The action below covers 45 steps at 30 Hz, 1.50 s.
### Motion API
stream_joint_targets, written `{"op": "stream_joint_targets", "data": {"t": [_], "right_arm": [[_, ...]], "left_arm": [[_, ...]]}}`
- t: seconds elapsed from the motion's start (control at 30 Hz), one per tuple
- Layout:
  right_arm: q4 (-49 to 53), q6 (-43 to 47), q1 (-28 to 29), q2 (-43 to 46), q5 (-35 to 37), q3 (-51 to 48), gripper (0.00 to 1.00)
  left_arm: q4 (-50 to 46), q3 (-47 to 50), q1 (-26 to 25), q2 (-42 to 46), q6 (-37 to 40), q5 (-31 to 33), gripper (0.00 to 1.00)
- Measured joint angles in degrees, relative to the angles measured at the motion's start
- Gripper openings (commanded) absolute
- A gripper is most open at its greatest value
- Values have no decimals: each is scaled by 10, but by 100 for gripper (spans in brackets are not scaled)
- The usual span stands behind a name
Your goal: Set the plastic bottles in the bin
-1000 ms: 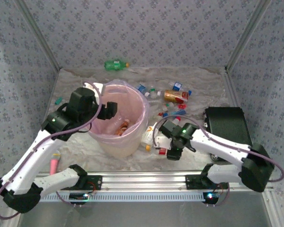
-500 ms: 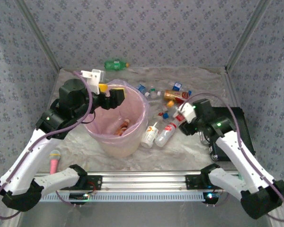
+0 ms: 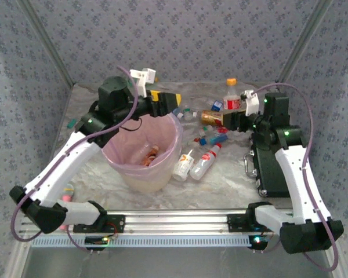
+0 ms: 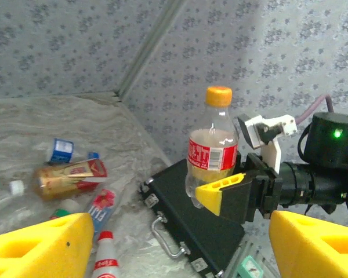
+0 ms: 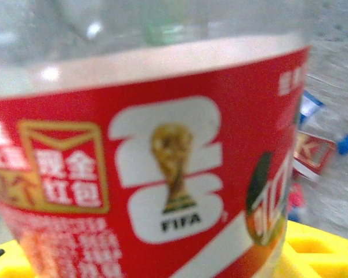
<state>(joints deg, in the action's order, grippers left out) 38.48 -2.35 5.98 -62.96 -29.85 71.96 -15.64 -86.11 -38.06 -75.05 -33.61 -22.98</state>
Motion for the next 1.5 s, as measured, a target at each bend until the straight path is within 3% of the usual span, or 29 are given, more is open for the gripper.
{"op": "stream_joint_targets", "data": {"t": [0.3,0.67,0.87,1.13,1.27,1.33,1.5], "right_arm": [[0,-48,36,-21,-103,36,0],[-6,-74,82,-42,-151,64,0],[-6,-75,106,-53,-154,74,0],[-6,-75,123,-59,-154,75,2],[-6,-74,123,-61,-149,78,36],[-6,-73,123,-61,-148,79,60],[-1,-64,123,-61,-141,81,100]], "left_arm": [[23,-80,-39,-87,2,-50,88],[31,-118,-66,-156,5,-64,93],[41,-132,-75,-182,-1,-64,84],[52,-133,-78,-193,-8,-64,59],[53,-134,-78,-193,-8,-64,49],[53,-134,-78,-193,-8,-63,47],[53,-134,-78,-193,-8,-62,43]]}}
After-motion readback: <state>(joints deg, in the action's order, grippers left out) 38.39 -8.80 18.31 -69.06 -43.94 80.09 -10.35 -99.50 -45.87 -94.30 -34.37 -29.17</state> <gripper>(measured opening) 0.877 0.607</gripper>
